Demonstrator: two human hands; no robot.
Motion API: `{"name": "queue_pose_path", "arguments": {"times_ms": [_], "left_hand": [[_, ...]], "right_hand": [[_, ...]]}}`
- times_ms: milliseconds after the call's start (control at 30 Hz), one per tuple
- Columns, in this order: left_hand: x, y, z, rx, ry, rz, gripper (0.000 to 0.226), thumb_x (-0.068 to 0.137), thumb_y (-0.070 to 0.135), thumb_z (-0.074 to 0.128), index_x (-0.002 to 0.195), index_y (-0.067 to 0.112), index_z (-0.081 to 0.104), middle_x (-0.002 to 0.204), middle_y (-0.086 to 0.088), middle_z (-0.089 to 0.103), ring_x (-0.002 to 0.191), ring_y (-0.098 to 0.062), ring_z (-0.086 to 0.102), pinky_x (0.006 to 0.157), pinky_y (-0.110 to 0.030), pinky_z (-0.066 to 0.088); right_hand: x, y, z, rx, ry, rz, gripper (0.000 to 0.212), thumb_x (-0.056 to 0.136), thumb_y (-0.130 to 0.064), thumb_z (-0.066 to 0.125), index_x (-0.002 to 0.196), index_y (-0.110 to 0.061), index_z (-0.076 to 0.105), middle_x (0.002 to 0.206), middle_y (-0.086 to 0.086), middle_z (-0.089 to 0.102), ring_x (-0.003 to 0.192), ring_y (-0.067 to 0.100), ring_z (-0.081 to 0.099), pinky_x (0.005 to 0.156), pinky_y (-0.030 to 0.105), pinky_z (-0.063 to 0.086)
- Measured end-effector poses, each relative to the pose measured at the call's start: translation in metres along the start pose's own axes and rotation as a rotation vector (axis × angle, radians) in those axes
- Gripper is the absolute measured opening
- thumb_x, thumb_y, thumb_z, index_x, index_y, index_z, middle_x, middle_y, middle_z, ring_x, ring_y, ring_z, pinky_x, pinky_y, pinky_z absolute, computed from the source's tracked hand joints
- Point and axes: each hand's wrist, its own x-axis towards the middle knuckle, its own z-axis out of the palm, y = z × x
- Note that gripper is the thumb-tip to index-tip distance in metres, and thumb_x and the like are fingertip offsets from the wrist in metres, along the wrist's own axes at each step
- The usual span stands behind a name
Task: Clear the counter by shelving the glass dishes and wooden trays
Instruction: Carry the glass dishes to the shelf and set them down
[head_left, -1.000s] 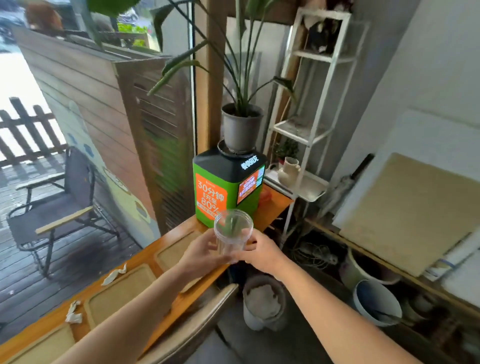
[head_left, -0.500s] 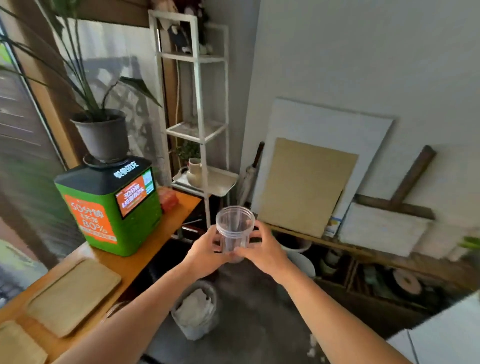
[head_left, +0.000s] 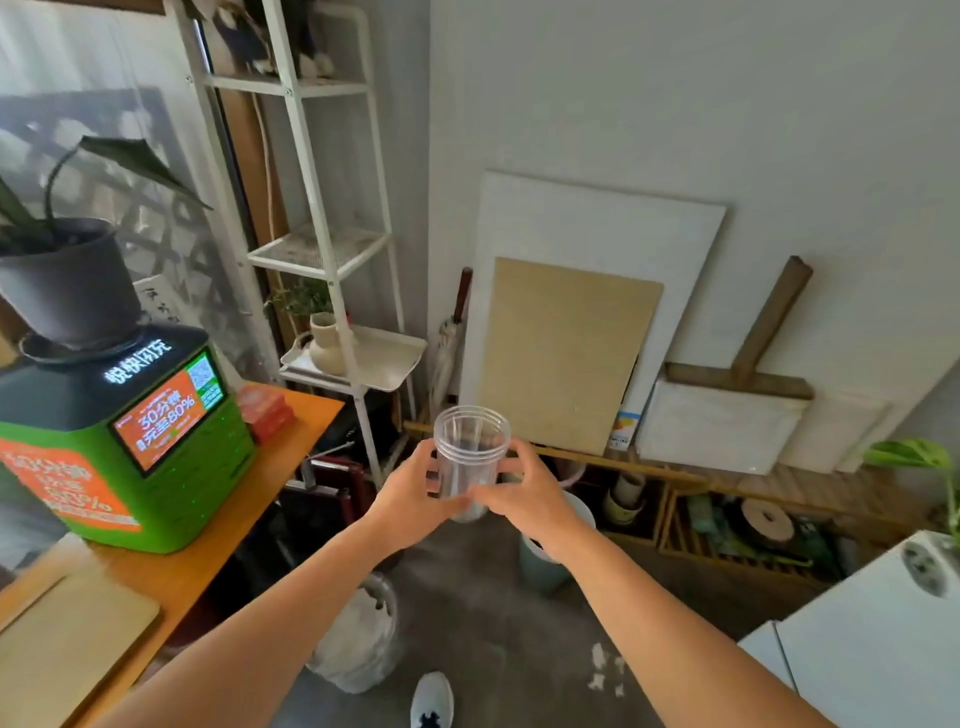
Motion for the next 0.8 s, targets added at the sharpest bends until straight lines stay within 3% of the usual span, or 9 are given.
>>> {"name": "queue_pose_path", "arguments": {"times_ms": [167, 233, 333, 467, 633, 800], "left_hand": [[0.054, -0.009, -0.005, -0.031, 0.006, -0.01, 0.082, 0.076, 0.029, 0.086, 0.143, 0.025, 0.04, 0.125, 0.008, 0.06, 0.106, -0.005, 0.06, 0.087, -0.025, 0.053], [0.083, -0.014, -0.011, -0.041, 0.003, -0.01, 0.082, 0.075, 0.028, 0.086, 0.143, 0.024, 0.041, 0.126, 0.007, 0.06, 0.109, -0.008, 0.06, 0.09, -0.028, 0.054], [0.129, -0.019, -0.026, -0.053, 0.012, -0.005, 0.083, 0.075, 0.027, 0.086, 0.143, 0.025, 0.04, 0.12, 0.013, 0.059, 0.11, -0.01, 0.06, 0.086, -0.022, 0.052], [0.19, -0.03, -0.05, -0.076, 0.032, -0.022, 0.083, 0.075, 0.029, 0.086, 0.144, 0.023, 0.04, 0.125, 0.006, 0.062, 0.112, -0.01, 0.06, 0.096, -0.036, 0.054], [0.251, -0.054, -0.081, -0.12, 0.055, -0.068, 0.081, 0.075, 0.03, 0.086, 0.141, 0.032, 0.04, 0.112, 0.015, 0.062, 0.097, -0.002, 0.063, 0.075, -0.015, 0.048], [0.286, -0.084, -0.098, -0.141, 0.068, -0.099, 0.083, 0.07, 0.032, 0.087, 0.14, 0.033, 0.043, 0.111, 0.008, 0.067, 0.093, 0.007, 0.065, 0.072, -0.01, 0.051]], "right_hand": [[0.061, -0.004, -0.005, -0.027, -0.015, 0.036, 0.082, 0.05, -0.047, 0.08, 0.125, -0.039, 0.049, 0.113, -0.012, 0.063, 0.097, 0.009, 0.065, 0.087, 0.043, 0.058], [0.091, -0.009, -0.006, -0.051, -0.012, 0.03, 0.08, 0.052, -0.048, 0.08, 0.125, -0.041, 0.048, 0.116, -0.012, 0.062, 0.099, 0.009, 0.064, 0.089, 0.041, 0.057], [0.139, -0.024, -0.006, -0.074, -0.024, 0.014, 0.081, 0.054, -0.049, 0.08, 0.127, -0.043, 0.045, 0.122, -0.01, 0.062, 0.106, 0.013, 0.063, 0.091, 0.043, 0.056], [0.205, -0.047, -0.002, -0.1, -0.061, -0.008, 0.081, 0.06, -0.044, 0.082, 0.132, -0.041, 0.043, 0.122, -0.012, 0.06, 0.104, 0.011, 0.063, 0.09, 0.041, 0.057], [0.277, -0.065, 0.016, -0.086, -0.094, -0.015, 0.073, 0.061, -0.042, 0.081, 0.125, -0.046, 0.046, 0.113, -0.017, 0.059, 0.099, 0.01, 0.065, 0.088, 0.041, 0.058], [0.325, -0.066, 0.036, -0.093, -0.14, 0.005, 0.08, 0.062, -0.041, 0.082, 0.132, -0.041, 0.044, 0.114, -0.017, 0.058, 0.102, 0.008, 0.061, 0.088, 0.041, 0.058]]}}
